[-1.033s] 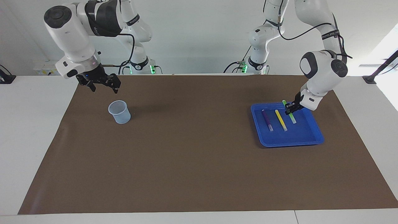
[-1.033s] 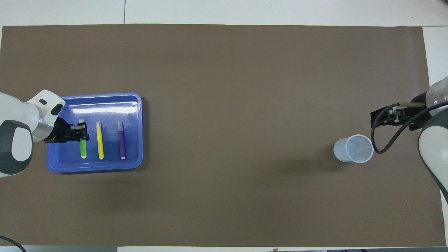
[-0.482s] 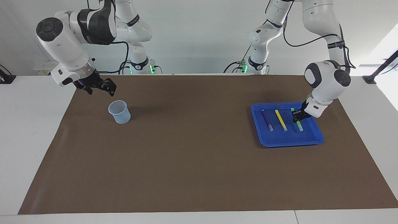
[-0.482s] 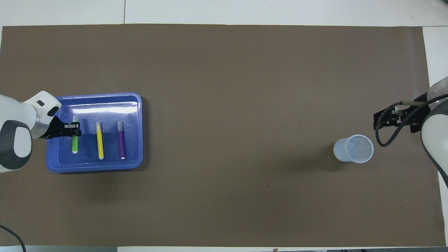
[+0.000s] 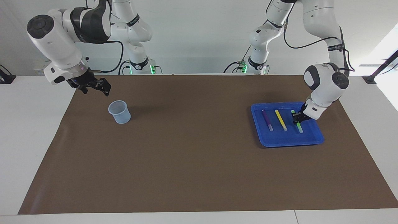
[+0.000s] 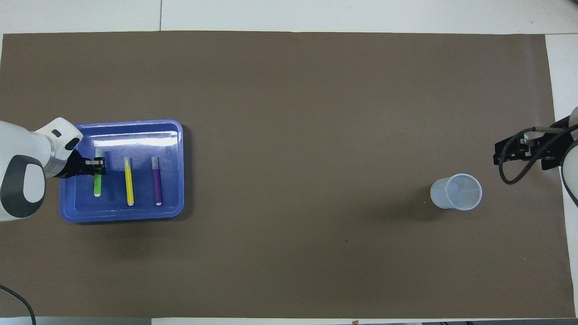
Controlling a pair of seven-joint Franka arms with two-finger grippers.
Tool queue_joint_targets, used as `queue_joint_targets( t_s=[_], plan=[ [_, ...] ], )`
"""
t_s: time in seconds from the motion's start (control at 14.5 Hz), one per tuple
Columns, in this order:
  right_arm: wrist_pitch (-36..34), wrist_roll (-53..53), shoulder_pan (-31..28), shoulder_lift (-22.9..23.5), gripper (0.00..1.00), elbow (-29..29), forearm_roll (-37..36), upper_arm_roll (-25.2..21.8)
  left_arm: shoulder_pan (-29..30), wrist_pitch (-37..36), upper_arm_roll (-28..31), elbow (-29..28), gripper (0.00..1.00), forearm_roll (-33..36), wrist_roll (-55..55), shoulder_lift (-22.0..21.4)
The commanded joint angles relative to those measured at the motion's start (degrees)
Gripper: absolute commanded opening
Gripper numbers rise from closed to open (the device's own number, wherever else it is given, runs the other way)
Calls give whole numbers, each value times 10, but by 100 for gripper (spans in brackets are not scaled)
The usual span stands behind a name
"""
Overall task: Right arm passes pens to left for tray arrangement
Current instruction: 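Release the green pen and raise the left gripper away from the tray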
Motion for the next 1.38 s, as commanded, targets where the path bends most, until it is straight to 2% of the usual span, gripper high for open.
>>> queue_joint_targets(
  t_s=[0.0,0.14,0.62,0.9,1.03,1.31],
  plan=[
    [-16,-52,-2,23,100,48,-6,-15,7,10,-3,-1,100,12,4,4],
    [-34,-66,-9,20,100,71,-3,-18,7,10,-3,0,100,12,4,4],
    [-35,-61,-9,10,100,71,1,-12,3,-16,-4,29,100,12,-3,15],
    [-33,-61,-7,1,100,65,1,-11,-11,-105,-8,92,100,7,-4,15],
    [-33,-61,-9,-4,100,63,1,-11,-42,-162,-8,136,100,7,-9,12],
    [-34,-61,-8,-5,100,62,1,-11,-87,-264,-11,202,100,3,-91,-1]
  ],
)
